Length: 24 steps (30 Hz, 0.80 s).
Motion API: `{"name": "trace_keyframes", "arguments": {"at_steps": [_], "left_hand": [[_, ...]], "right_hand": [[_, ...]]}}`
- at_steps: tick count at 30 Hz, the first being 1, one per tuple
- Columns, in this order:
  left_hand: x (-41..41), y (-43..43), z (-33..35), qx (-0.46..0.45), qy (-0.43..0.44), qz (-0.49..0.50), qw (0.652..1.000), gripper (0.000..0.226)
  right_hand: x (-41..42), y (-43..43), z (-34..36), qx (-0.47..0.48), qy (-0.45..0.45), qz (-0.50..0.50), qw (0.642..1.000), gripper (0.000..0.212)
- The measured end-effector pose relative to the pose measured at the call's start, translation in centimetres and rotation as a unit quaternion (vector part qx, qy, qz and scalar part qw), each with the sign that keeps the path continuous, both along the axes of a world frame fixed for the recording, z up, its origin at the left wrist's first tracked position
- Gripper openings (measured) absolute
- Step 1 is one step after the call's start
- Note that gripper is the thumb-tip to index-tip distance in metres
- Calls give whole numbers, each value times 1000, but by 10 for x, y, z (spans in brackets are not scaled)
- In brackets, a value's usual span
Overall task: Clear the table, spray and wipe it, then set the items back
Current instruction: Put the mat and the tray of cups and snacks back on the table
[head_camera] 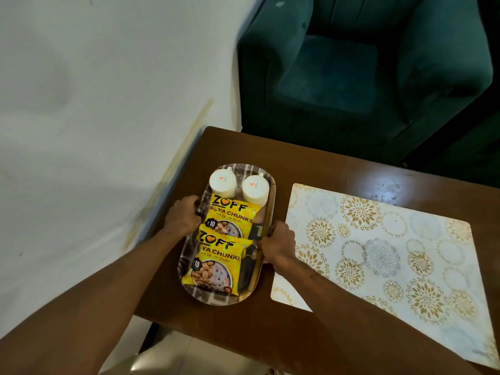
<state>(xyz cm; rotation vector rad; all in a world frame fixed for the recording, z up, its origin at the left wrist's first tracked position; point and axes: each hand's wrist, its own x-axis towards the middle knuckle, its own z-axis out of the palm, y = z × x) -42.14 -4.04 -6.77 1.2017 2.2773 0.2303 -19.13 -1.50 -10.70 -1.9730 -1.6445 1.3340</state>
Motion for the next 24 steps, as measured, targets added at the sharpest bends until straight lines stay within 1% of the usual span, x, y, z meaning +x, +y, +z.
{"name": "trace_keyframes", "arguments": {"at_steps": [4, 8, 11, 14, 16, 17, 19, 21, 24], "left_hand": [[-1, -2, 0, -5, 5, -3, 1000, 36], [2, -3, 0, -2, 7, 1, 1000, 31], [0, -5, 0, -2, -9, 11, 1000, 29], [1, -8, 7, 0, -31, 40, 999, 25], [9, -6, 21, 10, -3, 57, 998, 31], [14, -6, 29, 25, 24, 65, 997, 34], [32, -2, 47, 72, 52, 64, 994, 37], [59, 2, 68, 126, 61, 42, 989, 42], [122, 10, 102, 210, 50, -21, 976, 50]], "right_hand": [[1, -2, 4, 16, -9, 17, 1000, 23], [5, -2, 8, 2, 0, 38, 999, 26], [10, -2, 12, -6, 13, 41, 999, 25], [19, -1, 28, 23, 4, 59, 998, 15], [28, 2, 42, 45, 15, 65, 997, 9], [33, 3, 50, 54, 27, 67, 996, 11], [48, 6, 68, 79, 39, 67, 994, 24], [69, 8, 87, 104, 53, 60, 991, 39], [116, 10, 122, 142, 65, 32, 987, 52]]}}
